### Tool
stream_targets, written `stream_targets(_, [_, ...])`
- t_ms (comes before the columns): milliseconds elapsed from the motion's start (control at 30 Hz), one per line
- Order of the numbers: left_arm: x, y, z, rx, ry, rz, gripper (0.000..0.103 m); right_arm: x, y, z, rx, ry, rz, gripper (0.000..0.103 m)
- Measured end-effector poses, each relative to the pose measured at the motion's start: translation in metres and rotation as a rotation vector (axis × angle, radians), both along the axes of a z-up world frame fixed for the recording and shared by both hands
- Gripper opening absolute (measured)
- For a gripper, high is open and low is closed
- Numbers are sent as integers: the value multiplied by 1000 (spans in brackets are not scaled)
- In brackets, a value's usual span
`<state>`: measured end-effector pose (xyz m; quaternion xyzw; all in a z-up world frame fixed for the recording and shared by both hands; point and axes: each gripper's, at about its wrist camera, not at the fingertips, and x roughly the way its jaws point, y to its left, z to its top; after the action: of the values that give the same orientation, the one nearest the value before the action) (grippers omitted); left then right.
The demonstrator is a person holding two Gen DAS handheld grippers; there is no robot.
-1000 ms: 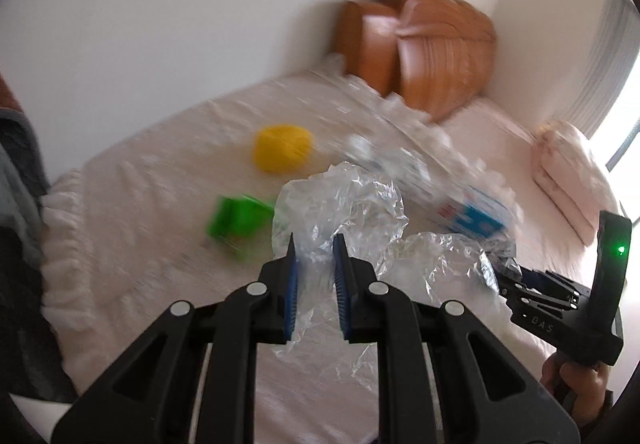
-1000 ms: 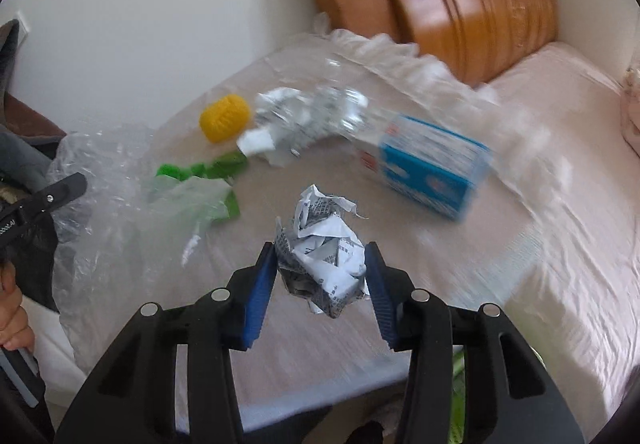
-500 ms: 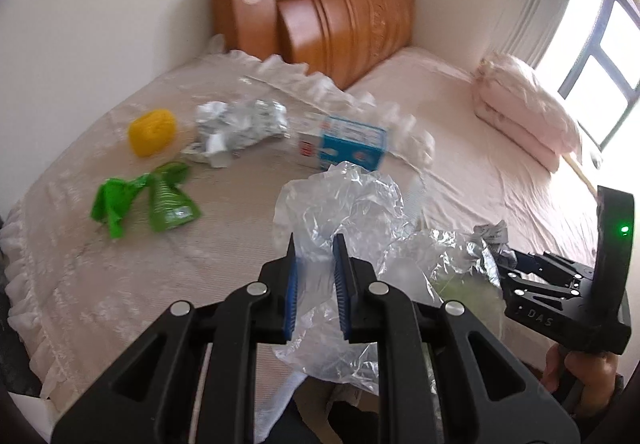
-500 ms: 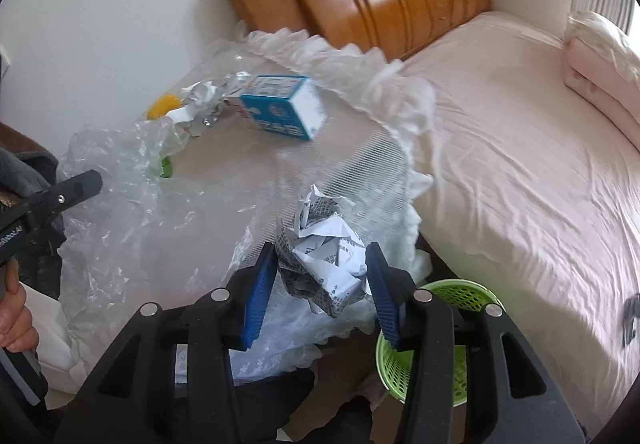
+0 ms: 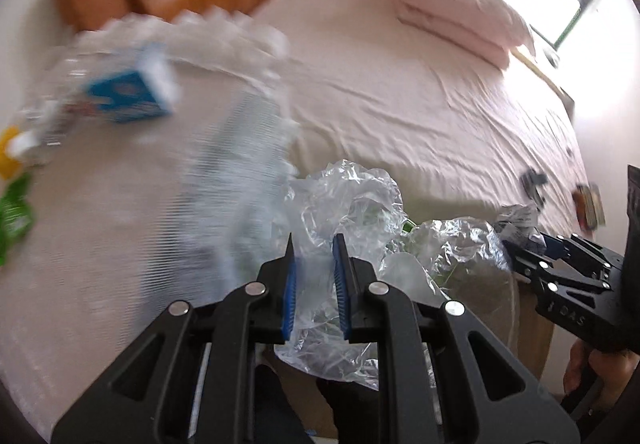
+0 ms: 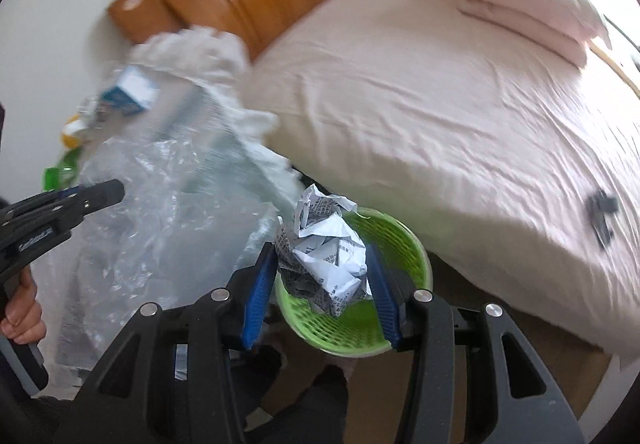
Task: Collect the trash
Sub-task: 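Carry the bag and paper to the green wastebasket and open both tools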
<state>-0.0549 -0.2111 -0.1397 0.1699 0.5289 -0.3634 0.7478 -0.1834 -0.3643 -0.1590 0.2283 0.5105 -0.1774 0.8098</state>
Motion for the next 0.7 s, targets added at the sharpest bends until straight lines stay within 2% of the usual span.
stream_targets(67, [-8, -26, -23, 22, 31, -38, 18, -17, -13, -14, 4, 31, -25, 47])
stream_targets(133, [-16, -44, -38, 49, 43, -66, 38, -30, -25, -28, 15, 55, -54, 47])
stream_targets(167, [-21, -54, -47, 69, 41, -74, 61, -35, -31, -35, 26, 65, -69, 47])
stream_targets(200, [-24, -60, -50, 73, 30, -76, 71, -40, -36, -42, 37, 72, -84, 47])
stream_targets(333, [-33, -76, -53, 73, 29, -95, 81, -51, -49, -57, 65, 84, -119, 47])
stream_targets(467, [-36, -79, -43, 47, 29, -92, 88, -51, -55, -64, 76, 87, -123, 48])
stream_targets(700, [-35, -68, -19, -10, 32, -87, 92, -39, -52, -69, 81, 85, -94, 49])
